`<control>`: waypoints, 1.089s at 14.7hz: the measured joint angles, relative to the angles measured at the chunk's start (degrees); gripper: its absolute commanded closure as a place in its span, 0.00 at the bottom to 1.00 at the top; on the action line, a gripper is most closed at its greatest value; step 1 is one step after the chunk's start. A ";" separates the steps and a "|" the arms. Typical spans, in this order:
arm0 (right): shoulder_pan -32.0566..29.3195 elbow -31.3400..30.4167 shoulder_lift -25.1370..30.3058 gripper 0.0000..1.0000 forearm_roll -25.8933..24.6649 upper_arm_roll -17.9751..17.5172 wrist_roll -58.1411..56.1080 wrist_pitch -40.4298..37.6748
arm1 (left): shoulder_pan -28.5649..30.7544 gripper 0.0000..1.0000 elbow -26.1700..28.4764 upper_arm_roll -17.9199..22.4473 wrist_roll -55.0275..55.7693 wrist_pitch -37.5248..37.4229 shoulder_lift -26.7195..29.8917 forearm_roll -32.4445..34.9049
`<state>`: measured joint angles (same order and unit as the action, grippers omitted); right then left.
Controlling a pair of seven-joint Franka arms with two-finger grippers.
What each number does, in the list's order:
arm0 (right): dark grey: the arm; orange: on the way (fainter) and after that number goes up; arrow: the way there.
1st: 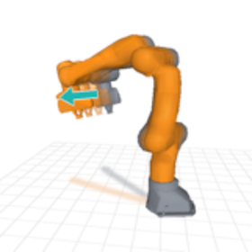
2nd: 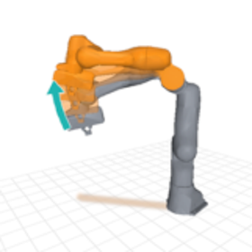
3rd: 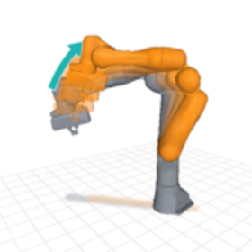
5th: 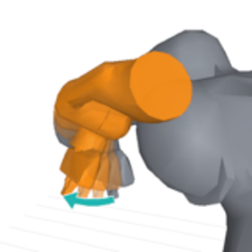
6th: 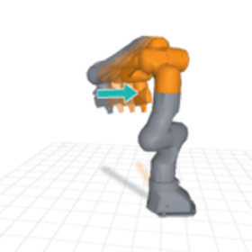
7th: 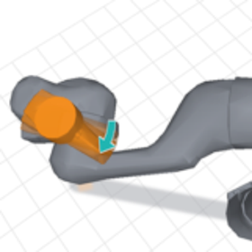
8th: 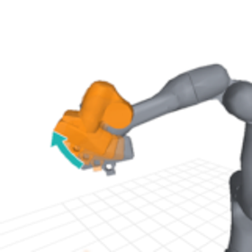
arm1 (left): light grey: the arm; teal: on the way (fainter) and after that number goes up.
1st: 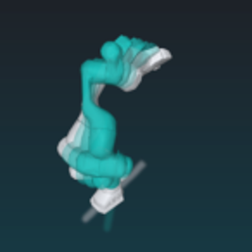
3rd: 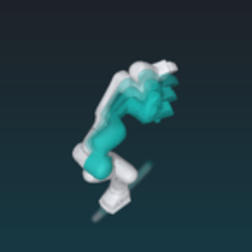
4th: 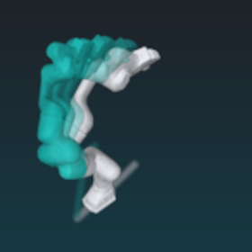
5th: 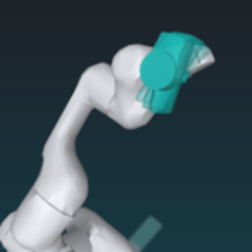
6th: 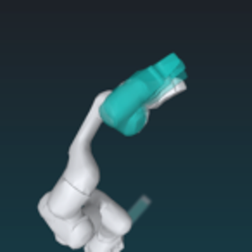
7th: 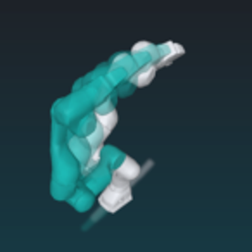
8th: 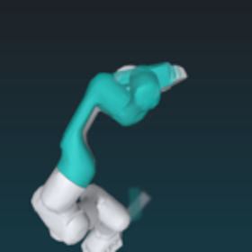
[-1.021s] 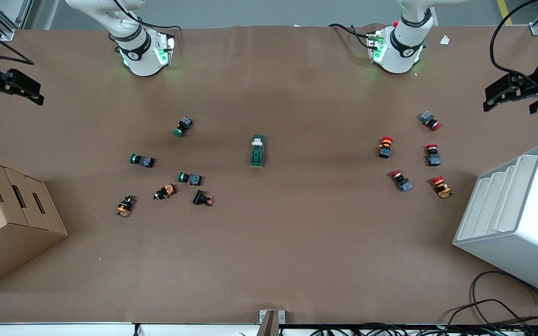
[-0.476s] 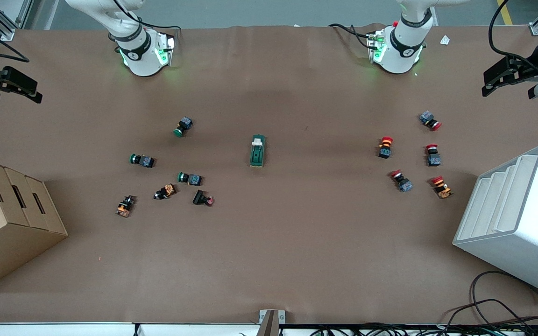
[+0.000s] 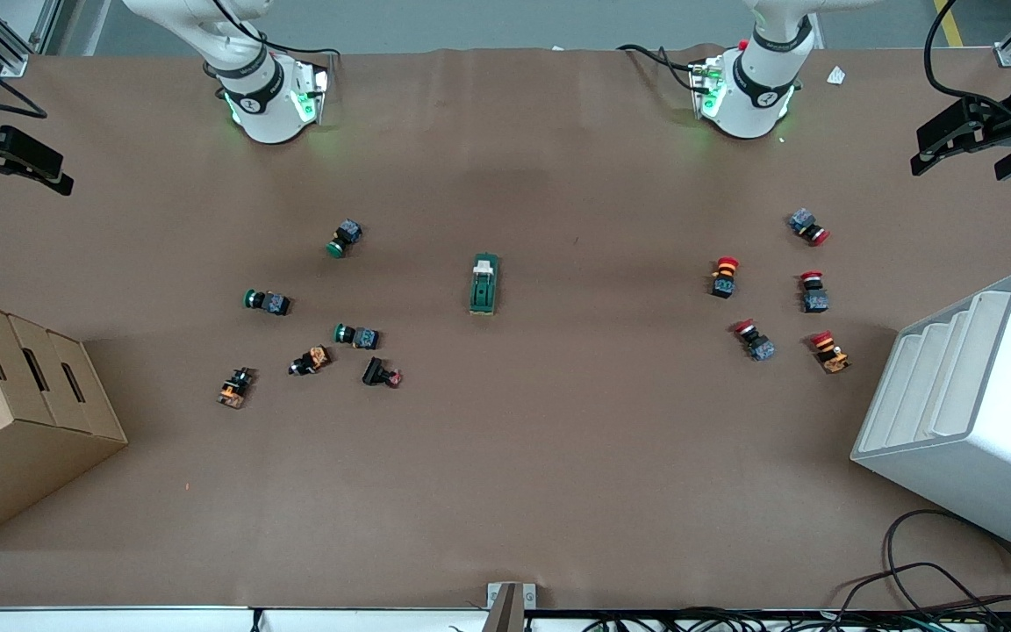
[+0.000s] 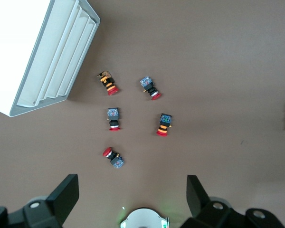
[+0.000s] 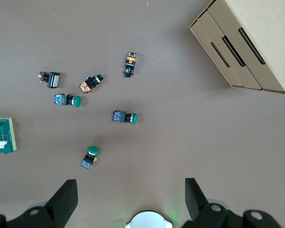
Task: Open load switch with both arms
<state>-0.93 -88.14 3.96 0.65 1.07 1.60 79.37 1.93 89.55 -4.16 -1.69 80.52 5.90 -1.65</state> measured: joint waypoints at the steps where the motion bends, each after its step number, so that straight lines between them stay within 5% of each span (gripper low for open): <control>1: 0.00 0.00 0.00 0.00 0.07 0.00 -0.32 0.02 | 0.00 0.00 0.52 -0.04 0.00 0.02 0.27 0.00; 16: 0.00 0.00 0.00 0.00 0.08 0.01 -1.70 1.13 | -0.83 0.00 5.07 -4.13 4.83 2.60 3.40 -0.14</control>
<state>-0.93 -88.14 3.96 0.73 1.09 -0.10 80.49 1.10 94.62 -8.28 3.14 83.13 9.30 -1.80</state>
